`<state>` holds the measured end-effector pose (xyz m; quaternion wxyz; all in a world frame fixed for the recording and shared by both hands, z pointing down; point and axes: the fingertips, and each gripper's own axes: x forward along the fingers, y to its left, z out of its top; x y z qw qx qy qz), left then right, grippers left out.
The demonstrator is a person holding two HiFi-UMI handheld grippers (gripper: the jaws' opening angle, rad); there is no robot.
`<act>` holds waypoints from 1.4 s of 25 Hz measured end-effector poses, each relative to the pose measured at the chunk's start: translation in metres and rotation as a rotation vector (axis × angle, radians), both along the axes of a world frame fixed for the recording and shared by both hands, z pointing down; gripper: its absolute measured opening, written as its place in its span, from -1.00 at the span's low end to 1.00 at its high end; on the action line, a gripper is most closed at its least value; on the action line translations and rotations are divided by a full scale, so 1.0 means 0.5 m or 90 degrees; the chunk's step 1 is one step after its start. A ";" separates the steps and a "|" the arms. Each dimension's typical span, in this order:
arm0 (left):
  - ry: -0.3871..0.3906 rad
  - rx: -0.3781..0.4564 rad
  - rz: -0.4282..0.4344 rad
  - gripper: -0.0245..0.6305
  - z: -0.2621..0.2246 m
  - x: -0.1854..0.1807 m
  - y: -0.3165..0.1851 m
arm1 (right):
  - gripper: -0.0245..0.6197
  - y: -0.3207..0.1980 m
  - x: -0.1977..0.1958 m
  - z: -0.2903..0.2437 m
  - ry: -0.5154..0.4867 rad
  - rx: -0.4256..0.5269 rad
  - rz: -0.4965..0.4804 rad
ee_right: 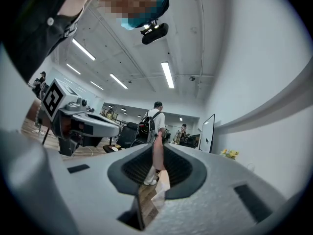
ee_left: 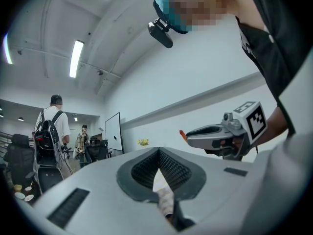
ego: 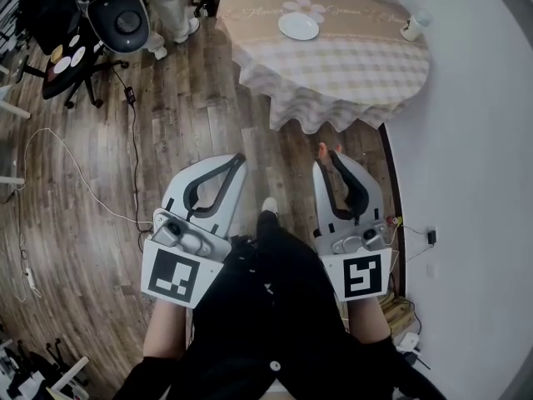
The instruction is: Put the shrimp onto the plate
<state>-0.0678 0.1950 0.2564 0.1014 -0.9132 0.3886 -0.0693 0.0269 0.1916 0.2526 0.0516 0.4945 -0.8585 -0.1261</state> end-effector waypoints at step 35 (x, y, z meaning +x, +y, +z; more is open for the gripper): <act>0.009 -0.010 -0.055 -0.92 -0.006 0.171 -0.243 | -0.78 -0.263 0.175 0.005 -0.024 0.007 -0.049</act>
